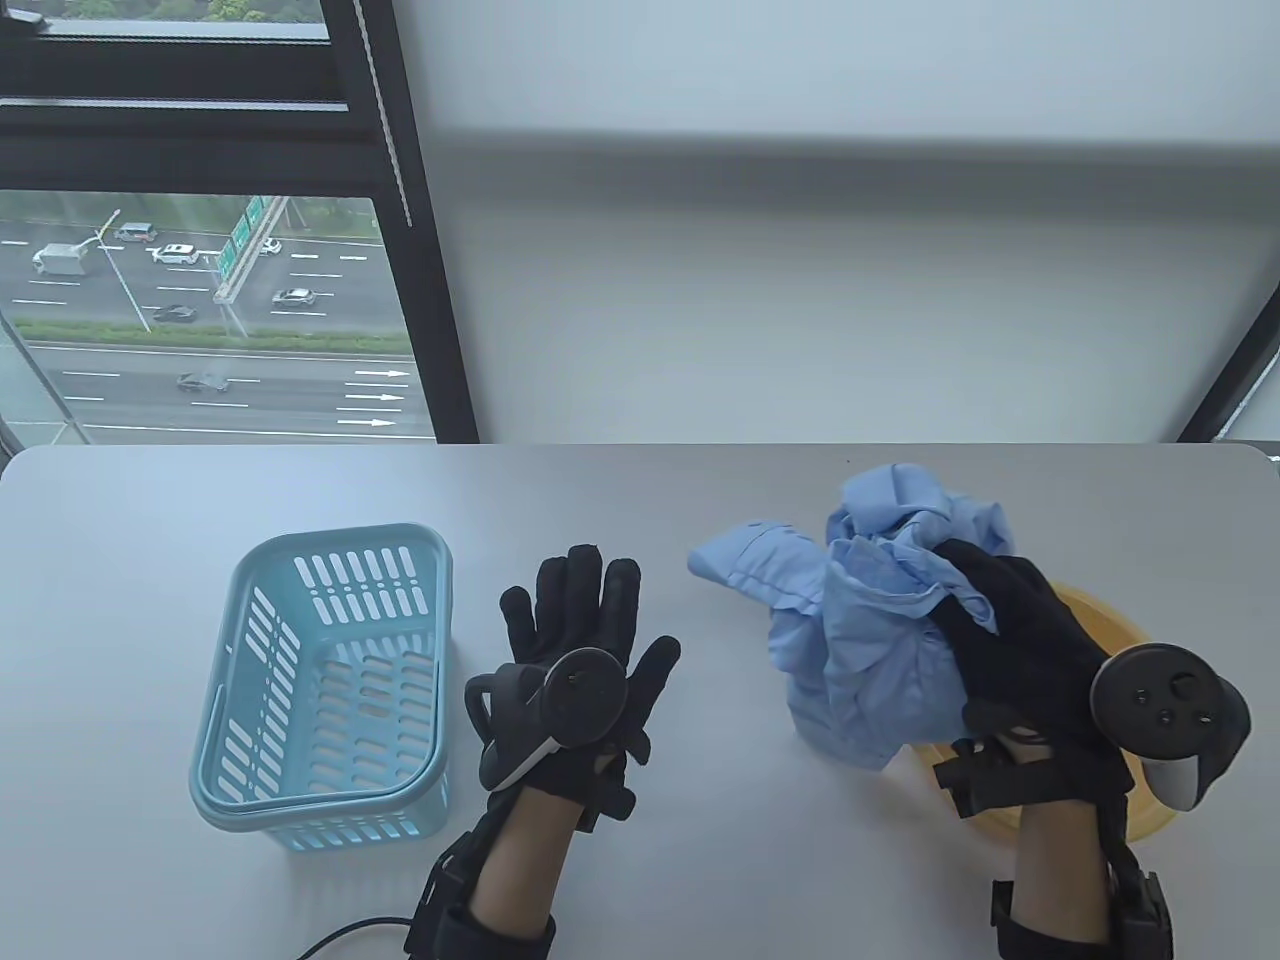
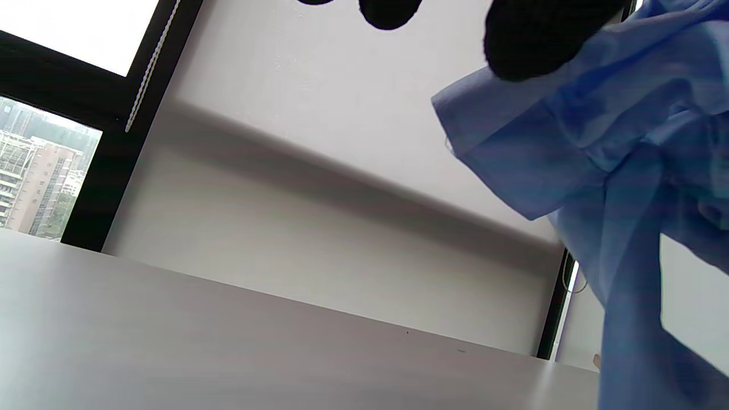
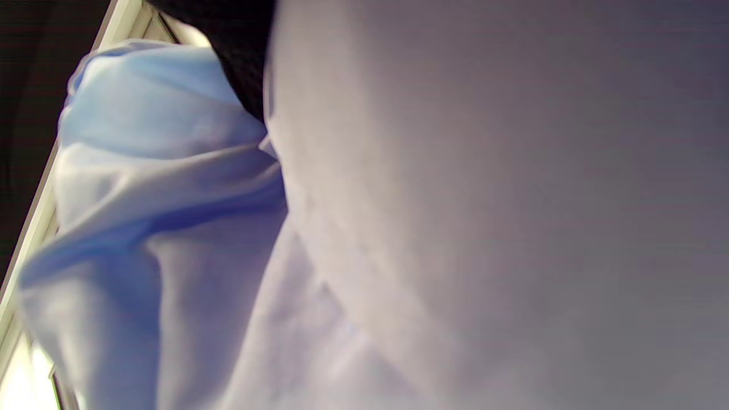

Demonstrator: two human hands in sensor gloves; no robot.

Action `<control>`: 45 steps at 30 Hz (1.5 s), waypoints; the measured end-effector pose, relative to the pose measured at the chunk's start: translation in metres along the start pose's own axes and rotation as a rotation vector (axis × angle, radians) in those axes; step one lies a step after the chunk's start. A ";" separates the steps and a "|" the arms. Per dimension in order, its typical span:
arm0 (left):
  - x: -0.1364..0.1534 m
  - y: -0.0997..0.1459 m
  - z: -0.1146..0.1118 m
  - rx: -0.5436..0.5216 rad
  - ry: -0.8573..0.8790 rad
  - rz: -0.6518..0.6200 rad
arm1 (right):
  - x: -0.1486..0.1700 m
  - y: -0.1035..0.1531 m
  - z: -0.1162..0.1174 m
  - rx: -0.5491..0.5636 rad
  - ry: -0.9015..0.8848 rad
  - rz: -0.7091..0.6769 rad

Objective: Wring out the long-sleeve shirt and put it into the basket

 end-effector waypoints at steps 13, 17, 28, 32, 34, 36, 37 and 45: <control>-0.018 0.007 0.030 0.117 0.424 -0.284 | -0.046 0.003 0.051 -0.082 0.094 -0.150; -0.036 0.000 -0.008 0.349 0.541 -0.344 | -0.051 0.007 0.049 -0.030 0.003 -0.208; -0.058 0.014 0.006 -0.151 0.471 -0.318 | -0.077 0.018 0.053 -0.157 -0.220 -0.361; -0.032 0.017 0.030 -0.280 0.733 -0.247 | -0.071 0.015 0.053 -0.247 -0.134 -0.336; -0.026 0.019 0.039 -0.305 0.803 -0.251 | -0.069 0.013 0.062 -0.352 -0.066 -0.312; -0.027 0.021 0.048 -0.299 0.884 -0.285 | -0.068 0.011 0.082 -0.469 0.014 -0.297; -0.032 0.023 0.051 -0.277 0.918 -0.306 | -0.070 0.012 0.095 -0.499 0.034 -0.287; -0.047 0.032 0.061 -0.242 0.823 -0.405 | -0.060 0.011 0.087 -0.087 -0.134 -0.167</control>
Point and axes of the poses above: the tracker on the back of each hand, its own x axis roughly to the little-finger side, its own y axis roughly from the fingertips to the wrist, z = x × y, the point moved 1 cm from there along -y, roughly from the wrist to the fingertips, and after that the axes turned 3 degrees about y, right-handed, at the moved point
